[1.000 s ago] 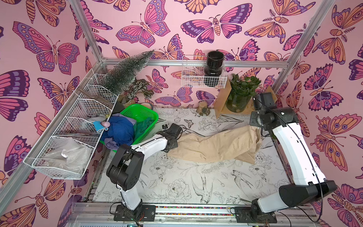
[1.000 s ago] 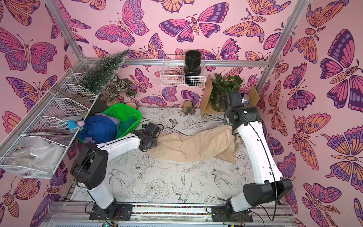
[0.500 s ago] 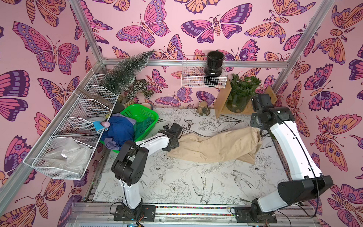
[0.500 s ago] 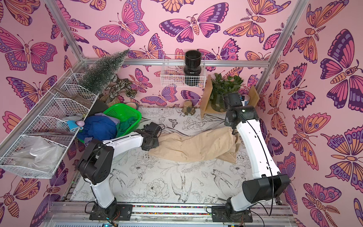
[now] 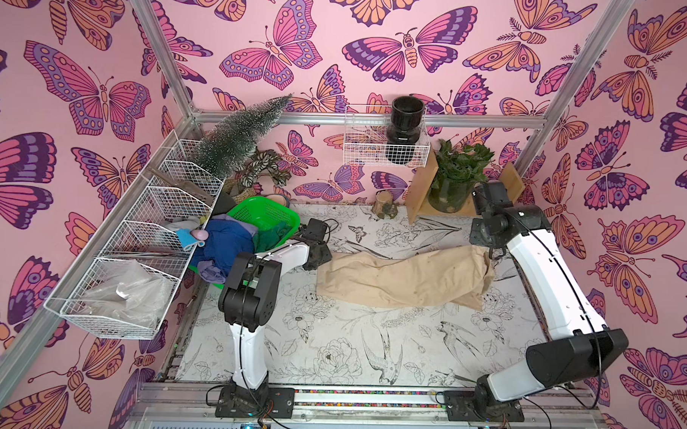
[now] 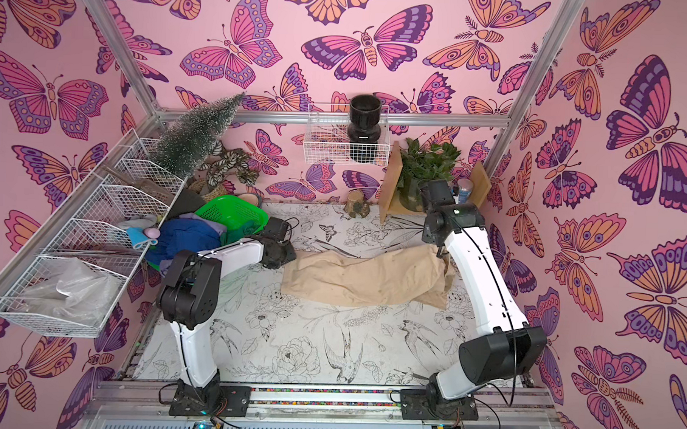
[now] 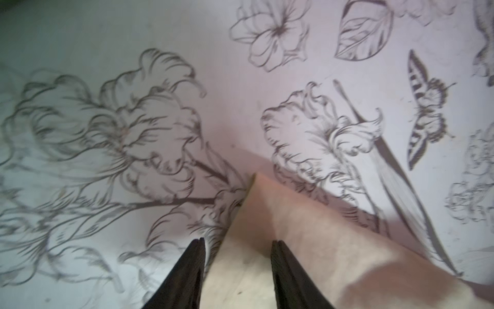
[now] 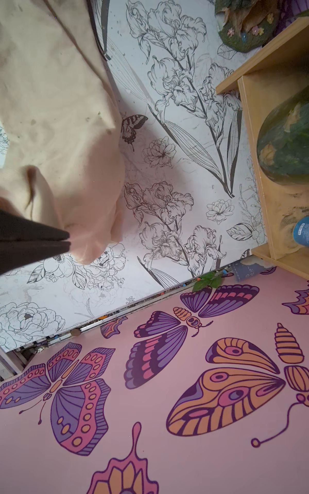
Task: Fold and stack t-shirts
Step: Flatten out the T-shirt at the center of the board.
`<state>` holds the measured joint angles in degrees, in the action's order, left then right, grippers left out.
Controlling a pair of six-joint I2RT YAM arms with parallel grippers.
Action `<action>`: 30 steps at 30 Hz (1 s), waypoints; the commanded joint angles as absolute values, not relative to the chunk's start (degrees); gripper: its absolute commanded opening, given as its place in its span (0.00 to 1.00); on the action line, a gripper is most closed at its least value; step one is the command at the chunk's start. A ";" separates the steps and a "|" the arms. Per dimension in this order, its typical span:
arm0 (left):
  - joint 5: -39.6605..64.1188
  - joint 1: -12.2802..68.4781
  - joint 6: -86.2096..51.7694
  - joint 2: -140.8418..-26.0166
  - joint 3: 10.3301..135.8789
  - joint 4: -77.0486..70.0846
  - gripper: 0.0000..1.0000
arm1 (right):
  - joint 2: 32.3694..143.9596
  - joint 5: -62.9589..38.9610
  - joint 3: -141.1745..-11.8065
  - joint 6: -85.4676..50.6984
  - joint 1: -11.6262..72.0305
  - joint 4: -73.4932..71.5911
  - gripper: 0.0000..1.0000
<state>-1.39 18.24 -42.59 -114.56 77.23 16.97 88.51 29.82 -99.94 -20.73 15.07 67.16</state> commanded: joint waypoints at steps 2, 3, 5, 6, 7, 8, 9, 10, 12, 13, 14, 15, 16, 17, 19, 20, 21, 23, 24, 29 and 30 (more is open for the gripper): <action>3.52 17.44 -40.55 -117.93 80.27 14.82 0.46 | 87.45 29.61 -99.51 -20.42 14.77 67.19 0.00; 3.92 17.45 -40.52 -118.35 80.57 14.77 0.45 | 87.33 29.83 -99.45 -20.30 14.77 67.24 0.00; 5.40 17.31 -40.35 -119.53 80.81 13.88 0.38 | 87.14 30.42 -99.27 -20.08 14.60 67.24 0.00; 5.97 17.27 -40.55 -119.92 81.01 13.81 0.28 | 87.10 30.50 -99.23 -20.05 14.46 67.24 0.00; 6.92 17.15 -40.69 -120.38 81.03 13.50 0.09 | 87.10 30.35 -99.16 -20.11 14.25 67.24 0.00; 7.68 16.98 -40.83 -120.73 80.97 13.23 0.00 | 87.10 30.15 -99.14 -20.06 14.07 67.24 0.00; 7.82 16.92 -41.13 -120.84 80.80 13.24 0.00 | 86.97 30.08 -99.14 -20.11 13.90 67.28 0.00; 8.05 16.75 -41.24 -120.70 80.54 13.09 0.00 | 86.99 30.06 -99.14 -20.12 13.72 67.32 0.00; 7.28 16.59 -41.39 -119.89 79.80 12.89 0.00 | 86.90 30.06 -98.98 -20.12 13.46 67.24 0.00; 6.83 16.39 -41.41 -119.31 79.48 12.90 0.00 | 86.92 29.83 -98.80 -20.12 13.28 67.15 0.00; 6.41 16.14 -41.36 -118.37 79.17 12.95 0.00 | 87.01 29.78 -98.63 -20.17 13.19 67.15 0.00; 5.81 16.01 -41.31 -117.33 78.90 12.89 0.00 | 87.09 29.65 -98.57 -20.32 13.10 67.14 0.00; 4.82 16.07 -40.90 -115.72 78.62 12.95 0.00 | 87.10 29.40 -98.53 -20.31 13.10 67.15 0.00; 3.42 16.04 -40.13 -113.73 78.38 12.93 0.00 | 87.15 29.10 -98.55 -20.39 13.01 67.15 0.00; -0.27 16.35 -37.81 -108.86 78.20 12.97 0.00 | 87.26 28.88 -98.61 -20.65 13.01 67.06 0.00; -2.30 16.51 -36.40 -106.17 78.20 12.94 0.00 | 87.29 28.99 -98.61 -20.74 13.05 67.06 0.00; -4.60 16.44 -34.98 -103.19 78.46 13.01 0.00 | 87.44 29.34 -98.77 -21.16 13.01 67.06 0.00; -8.56 16.42 -31.92 -97.65 79.44 12.90 0.00 | 87.51 29.89 -99.42 -21.96 12.77 67.06 0.00; -10.21 16.30 -30.14 -94.98 80.17 12.80 0.00 | 87.44 29.99 -100.38 -22.64 12.51 67.02 0.00; -16.25 16.26 -23.83 -84.40 83.22 12.66 0.00 | 82.79 30.40 -105.59 -24.37 11.51 59.99 0.00; -17.48 16.23 -22.99 -82.46 83.10 12.23 0.00 | 80.76 30.49 -105.60 -24.20 11.52 57.35 0.00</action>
